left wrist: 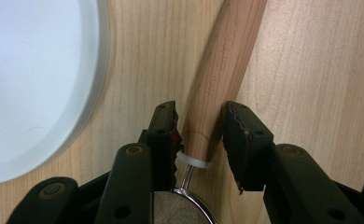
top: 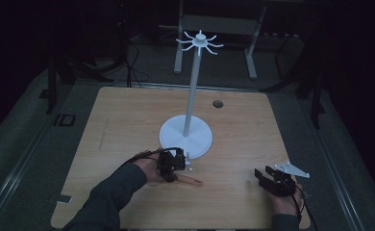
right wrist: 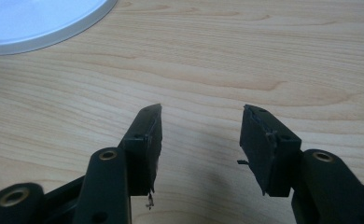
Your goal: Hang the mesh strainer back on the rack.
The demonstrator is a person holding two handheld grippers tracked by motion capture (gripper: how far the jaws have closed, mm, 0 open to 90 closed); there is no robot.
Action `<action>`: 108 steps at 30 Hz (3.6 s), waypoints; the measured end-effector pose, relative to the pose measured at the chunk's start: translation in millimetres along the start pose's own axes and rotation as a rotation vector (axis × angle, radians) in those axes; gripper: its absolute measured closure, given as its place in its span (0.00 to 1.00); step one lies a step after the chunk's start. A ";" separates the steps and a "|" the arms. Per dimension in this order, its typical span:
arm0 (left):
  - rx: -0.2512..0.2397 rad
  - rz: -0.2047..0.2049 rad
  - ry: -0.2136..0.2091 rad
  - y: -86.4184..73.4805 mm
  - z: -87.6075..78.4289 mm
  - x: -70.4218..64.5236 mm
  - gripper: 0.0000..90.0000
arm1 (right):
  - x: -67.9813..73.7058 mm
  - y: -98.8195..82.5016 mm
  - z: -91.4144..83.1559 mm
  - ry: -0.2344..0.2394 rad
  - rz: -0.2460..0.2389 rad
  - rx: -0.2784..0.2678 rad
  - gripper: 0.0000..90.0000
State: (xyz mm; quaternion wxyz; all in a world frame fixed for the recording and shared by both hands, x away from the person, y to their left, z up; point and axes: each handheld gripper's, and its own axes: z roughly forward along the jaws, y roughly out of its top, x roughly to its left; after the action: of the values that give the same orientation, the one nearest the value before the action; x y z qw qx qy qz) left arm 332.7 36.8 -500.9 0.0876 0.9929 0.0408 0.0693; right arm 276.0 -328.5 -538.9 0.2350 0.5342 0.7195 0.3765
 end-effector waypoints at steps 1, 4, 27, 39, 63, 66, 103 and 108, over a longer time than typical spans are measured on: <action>0.002 -0.005 0.005 0.0 0.7 0.9 0.73 | -0.2 0.0 0.2 0.000 0.000 0.000 0.54; 0.014 -0.026 -0.019 -0.6 2.6 4.5 0.73 | -0.6 -0.2 0.3 0.001 0.001 0.002 0.54; 0.108 -0.030 -0.100 12.3 17.9 15.0 0.74 | -1.4 0.0 -0.4 0.002 0.010 -0.002 0.54; 0.024 -0.100 -0.038 4.6 -5.1 19.5 0.77 | 0.3 -0.1 1.2 0.004 0.005 0.003 0.54; -0.300 -0.266 0.105 -2.8 -66.1 19.7 0.78 | 0.7 -0.2 2.6 -0.002 0.006 0.003 0.54; -0.343 -0.293 0.121 -4.0 -71.5 18.9 0.78 | 1.1 -0.2 2.9 -0.001 0.005 0.003 0.54; -0.731 -0.548 0.300 -28.5 -125.7 21.8 0.78 | 1.5 -0.4 5.5 -0.003 0.010 0.010 0.54; -0.798 -0.597 0.316 -32.0 -132.8 21.6 0.78 | 0.9 -0.5 5.3 -0.005 0.011 0.009 0.54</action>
State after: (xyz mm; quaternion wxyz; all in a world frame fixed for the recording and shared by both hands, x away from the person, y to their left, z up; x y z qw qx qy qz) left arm 332.6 92.5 -374.4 0.4678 0.8049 0.3051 0.2005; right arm 279.4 -326.2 -542.5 0.2325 0.5401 0.7177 0.3730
